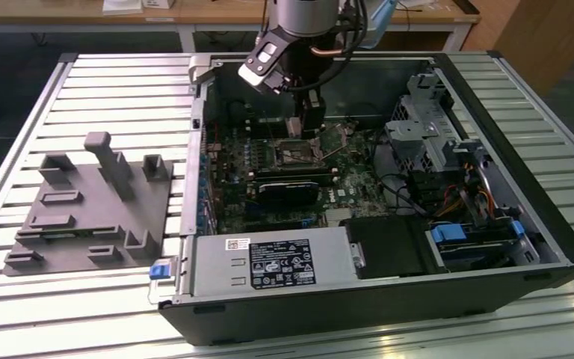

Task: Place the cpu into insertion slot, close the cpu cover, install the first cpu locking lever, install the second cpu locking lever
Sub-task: 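Place the cpu into insertion slot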

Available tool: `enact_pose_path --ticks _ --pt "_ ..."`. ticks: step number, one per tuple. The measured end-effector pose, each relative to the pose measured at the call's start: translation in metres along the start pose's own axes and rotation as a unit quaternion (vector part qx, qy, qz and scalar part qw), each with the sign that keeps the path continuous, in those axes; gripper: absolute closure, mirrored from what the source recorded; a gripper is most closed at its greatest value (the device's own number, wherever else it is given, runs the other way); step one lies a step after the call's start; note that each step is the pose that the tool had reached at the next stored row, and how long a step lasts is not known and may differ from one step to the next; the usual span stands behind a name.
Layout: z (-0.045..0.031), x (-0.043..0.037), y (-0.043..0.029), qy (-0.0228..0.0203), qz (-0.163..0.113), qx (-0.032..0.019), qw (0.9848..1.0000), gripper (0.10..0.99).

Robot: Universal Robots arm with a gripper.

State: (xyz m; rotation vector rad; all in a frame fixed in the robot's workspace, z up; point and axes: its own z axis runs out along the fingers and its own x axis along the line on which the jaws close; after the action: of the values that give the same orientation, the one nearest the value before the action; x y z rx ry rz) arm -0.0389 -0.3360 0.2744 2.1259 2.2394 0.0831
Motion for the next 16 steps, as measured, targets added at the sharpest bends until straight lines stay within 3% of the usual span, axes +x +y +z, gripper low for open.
enact_pose_path --ticks 16 --pt "0.0059 0.0002 -0.0004 -0.0004 0.000 0.0000 1.0000 0.549"
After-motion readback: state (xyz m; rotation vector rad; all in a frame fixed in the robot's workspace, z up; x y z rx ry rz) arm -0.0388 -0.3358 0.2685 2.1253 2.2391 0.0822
